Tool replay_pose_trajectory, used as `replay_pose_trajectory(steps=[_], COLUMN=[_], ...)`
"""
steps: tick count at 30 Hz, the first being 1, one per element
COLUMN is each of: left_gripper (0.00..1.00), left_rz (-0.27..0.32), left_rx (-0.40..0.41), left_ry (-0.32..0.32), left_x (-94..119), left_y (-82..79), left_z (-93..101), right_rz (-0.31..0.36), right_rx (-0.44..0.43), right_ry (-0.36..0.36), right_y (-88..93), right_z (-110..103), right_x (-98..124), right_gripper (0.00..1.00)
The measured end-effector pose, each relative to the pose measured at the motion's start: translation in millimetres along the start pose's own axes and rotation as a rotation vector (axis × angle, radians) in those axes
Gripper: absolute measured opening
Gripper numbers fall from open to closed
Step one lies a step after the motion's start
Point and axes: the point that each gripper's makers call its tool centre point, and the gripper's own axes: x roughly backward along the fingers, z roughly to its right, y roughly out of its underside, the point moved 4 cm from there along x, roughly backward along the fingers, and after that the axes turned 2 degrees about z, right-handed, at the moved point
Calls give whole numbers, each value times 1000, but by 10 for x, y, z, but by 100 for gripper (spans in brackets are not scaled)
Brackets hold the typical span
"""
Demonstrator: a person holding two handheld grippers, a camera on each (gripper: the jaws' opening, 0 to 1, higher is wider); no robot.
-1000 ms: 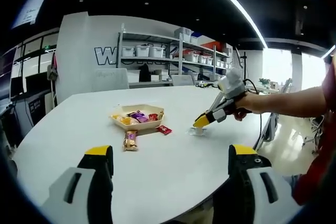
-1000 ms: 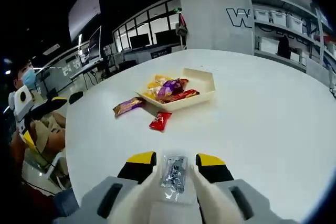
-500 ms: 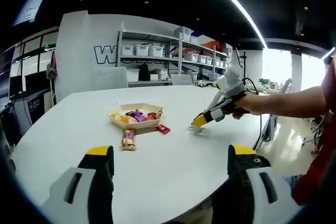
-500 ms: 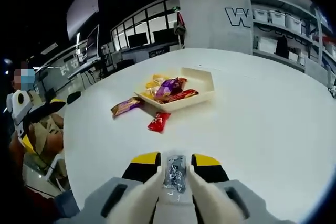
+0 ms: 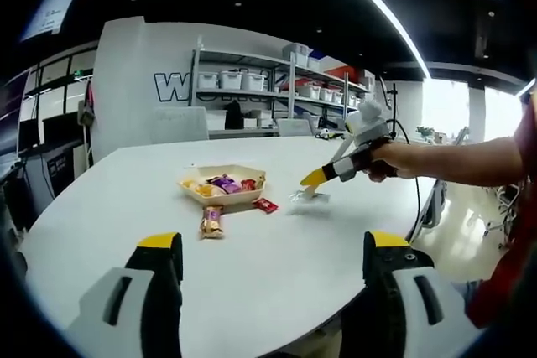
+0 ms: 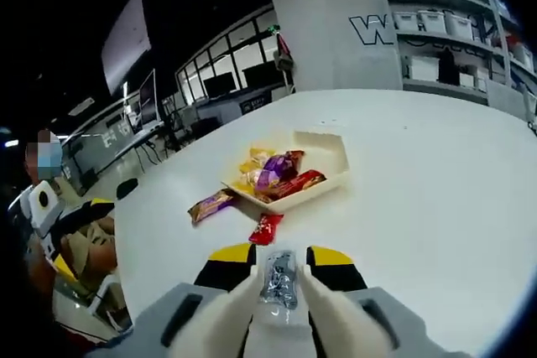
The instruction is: Place the target food into the container with the food tongs after gripping and lifting it, then release it inside without dropping or visibly crushing the food.
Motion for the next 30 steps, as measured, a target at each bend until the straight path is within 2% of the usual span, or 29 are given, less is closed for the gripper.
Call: replay_pose_trajectory(steps=[7,11,15,17,20,22,23,24,27,30], left_gripper=[86,86,86,86,86,86,86,86,86,86], left_rz=[3,7,4,3,-1,1,1,1,0,2], left_rx=[-2,6,3,5,5,8,7,4,2,5], left_ry=[-7,-20,-26,-28,-32,-31,-31,-30,-25,-24], left_x=[33,65,89,98,101,96,95,89,77,62], left_y=[-15,-10,4,12,19,16,16,12,9,12], left_z=[-38,-82,-95,-110,-124,-123,-122,-117,-105,-97], right_rz=[-12,-41,-57,-62,-80,-56,-50,-56,-24,-16], right_rx=[24,29,67,56,66,89,73,6,71,69], right_ry=[0,-1,1,-5,-32,-23,-37,-93,-103,-133], right_y=[-27,59,133,151,209,194,187,198,137,109], right_z=[-49,-49,-68,-75,-135,-148,-166,-248,-276,-367], right_x=[-118,-221,-248,-252,-239,-201,-187,-160,-92,-19], right_gripper=[18,18,17,18,21,22,22,23,24,25])
